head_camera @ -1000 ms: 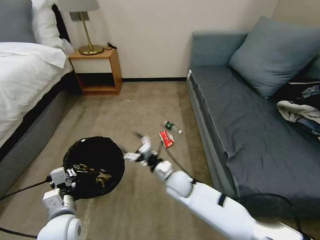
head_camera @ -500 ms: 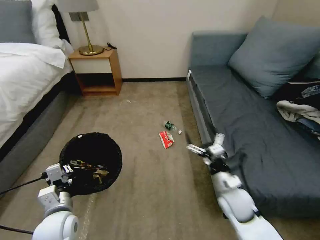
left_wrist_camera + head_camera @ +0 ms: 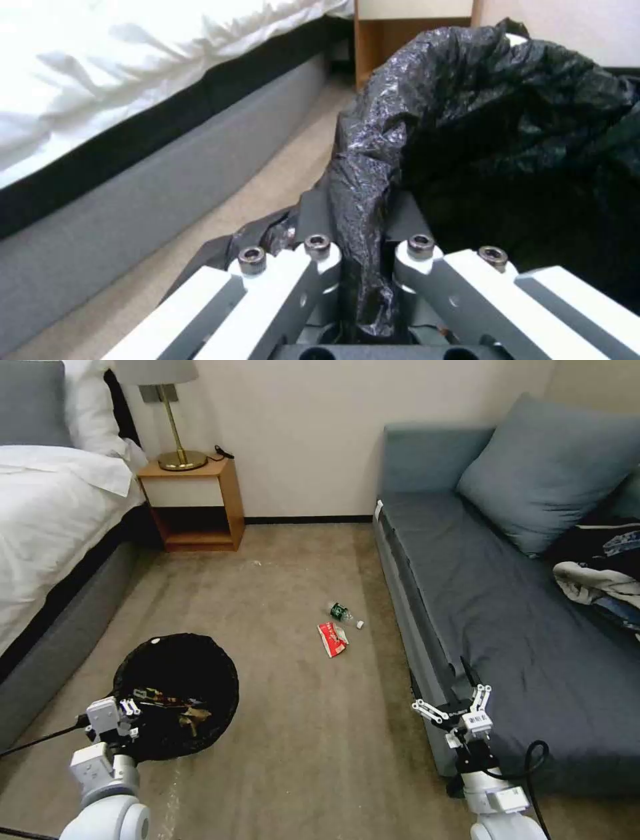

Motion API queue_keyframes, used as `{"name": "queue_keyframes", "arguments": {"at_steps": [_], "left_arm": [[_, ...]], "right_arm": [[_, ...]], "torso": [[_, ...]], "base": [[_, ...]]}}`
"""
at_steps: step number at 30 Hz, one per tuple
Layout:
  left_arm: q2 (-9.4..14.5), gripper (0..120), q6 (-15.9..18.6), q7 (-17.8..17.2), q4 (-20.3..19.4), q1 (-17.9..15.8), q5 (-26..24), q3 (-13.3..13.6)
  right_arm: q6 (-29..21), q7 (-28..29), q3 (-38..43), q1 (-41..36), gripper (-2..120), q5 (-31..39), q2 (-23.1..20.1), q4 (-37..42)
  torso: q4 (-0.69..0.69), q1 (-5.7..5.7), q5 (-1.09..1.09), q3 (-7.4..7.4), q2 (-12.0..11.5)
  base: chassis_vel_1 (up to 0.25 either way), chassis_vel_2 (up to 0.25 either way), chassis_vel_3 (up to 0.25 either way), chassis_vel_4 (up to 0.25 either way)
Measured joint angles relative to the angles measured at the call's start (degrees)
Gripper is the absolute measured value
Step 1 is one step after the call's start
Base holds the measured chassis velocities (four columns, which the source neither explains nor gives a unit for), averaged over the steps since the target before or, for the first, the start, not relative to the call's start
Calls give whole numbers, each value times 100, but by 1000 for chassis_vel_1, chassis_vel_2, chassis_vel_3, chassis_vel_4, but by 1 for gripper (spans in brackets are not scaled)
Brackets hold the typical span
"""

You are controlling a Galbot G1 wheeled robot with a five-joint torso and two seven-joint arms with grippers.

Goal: Pick up the trash bin, then pick up the garbage on the floor and place it into the trash bin.

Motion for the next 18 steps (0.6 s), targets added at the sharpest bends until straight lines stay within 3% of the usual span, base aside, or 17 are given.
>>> {"name": "queue_keyframes", "arguments": {"at_steps": [10, 18], "left_arm": [[-9, 5, -125, -58, -62, 111, 65, -7], [38, 5, -138, -71, -26, 98, -28, -20]], "right_arm": [[16, -195, -59, 25, 100, 21, 21, 37], [-50, -247, -176, 158, 100, -83, 70, -60]], "torso": [[1, 0, 0, 0, 0], [0, 0, 1, 1, -1]], "base": [[-68, 70, 69, -63], [-229, 233, 229, -234]]}}
